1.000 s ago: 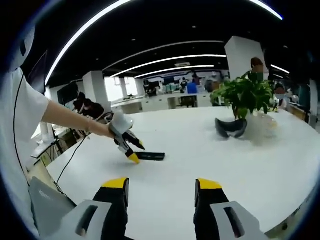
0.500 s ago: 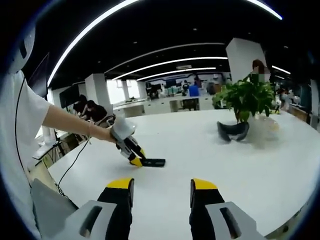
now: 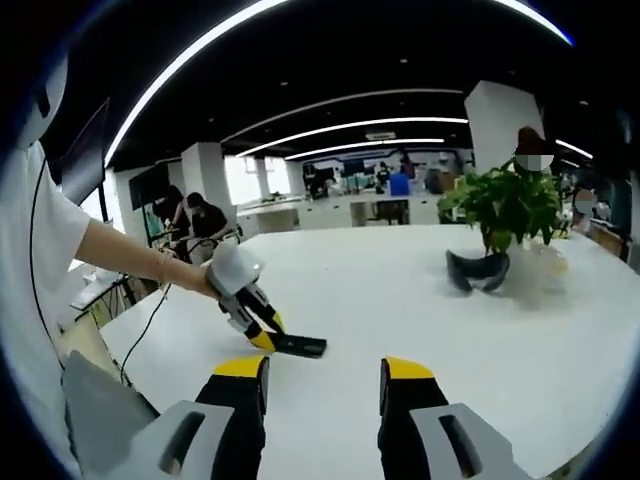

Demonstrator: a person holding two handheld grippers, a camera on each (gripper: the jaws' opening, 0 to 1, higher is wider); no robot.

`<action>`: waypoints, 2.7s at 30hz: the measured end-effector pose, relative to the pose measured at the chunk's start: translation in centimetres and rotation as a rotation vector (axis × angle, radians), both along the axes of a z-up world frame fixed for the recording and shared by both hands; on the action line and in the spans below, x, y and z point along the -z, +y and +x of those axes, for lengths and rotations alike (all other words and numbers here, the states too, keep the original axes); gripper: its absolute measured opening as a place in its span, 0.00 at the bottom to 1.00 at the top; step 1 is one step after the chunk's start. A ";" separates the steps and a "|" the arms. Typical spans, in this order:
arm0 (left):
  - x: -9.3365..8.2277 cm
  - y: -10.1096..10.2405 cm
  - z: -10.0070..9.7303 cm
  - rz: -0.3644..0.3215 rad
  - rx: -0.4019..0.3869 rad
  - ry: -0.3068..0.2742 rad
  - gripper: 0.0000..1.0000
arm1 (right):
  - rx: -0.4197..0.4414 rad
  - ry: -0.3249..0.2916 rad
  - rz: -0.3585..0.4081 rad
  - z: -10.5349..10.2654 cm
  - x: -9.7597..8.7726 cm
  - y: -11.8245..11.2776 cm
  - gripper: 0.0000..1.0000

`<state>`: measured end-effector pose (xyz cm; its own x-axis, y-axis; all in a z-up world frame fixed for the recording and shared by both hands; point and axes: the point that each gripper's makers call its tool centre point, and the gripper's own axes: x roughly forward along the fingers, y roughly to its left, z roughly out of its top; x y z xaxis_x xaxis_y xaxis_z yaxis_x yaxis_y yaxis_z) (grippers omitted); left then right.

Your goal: Press the specified remote control buttons in sequence, fully releasing each button before pressing the next.

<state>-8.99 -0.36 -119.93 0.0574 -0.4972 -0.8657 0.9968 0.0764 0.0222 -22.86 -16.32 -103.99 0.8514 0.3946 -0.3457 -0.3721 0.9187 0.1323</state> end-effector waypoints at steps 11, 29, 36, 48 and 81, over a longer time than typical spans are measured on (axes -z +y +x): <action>-0.1 0.7 -5.1 -0.012 0.004 -0.005 0.24 | -0.091 0.005 -0.040 0.0 -0.1 2.5 0.41; -0.2 2.1 -12.5 -0.038 -0.012 0.013 0.24 | -0.272 0.062 -0.106 -1.1 1.0 6.9 0.36; -0.2 2.5 -14.5 -0.059 -0.019 0.004 0.24 | -0.346 0.109 -0.142 -1.4 2.1 8.1 0.36; -0.2 2.7 -17.2 -0.073 -0.022 0.016 0.24 | -0.615 0.219 -0.333 -2.1 6.3 10.4 0.14; -0.3 2.6 -17.1 -0.074 0.001 0.015 0.24 | -1.121 0.361 -0.835 -2.8 14.8 12.1 0.00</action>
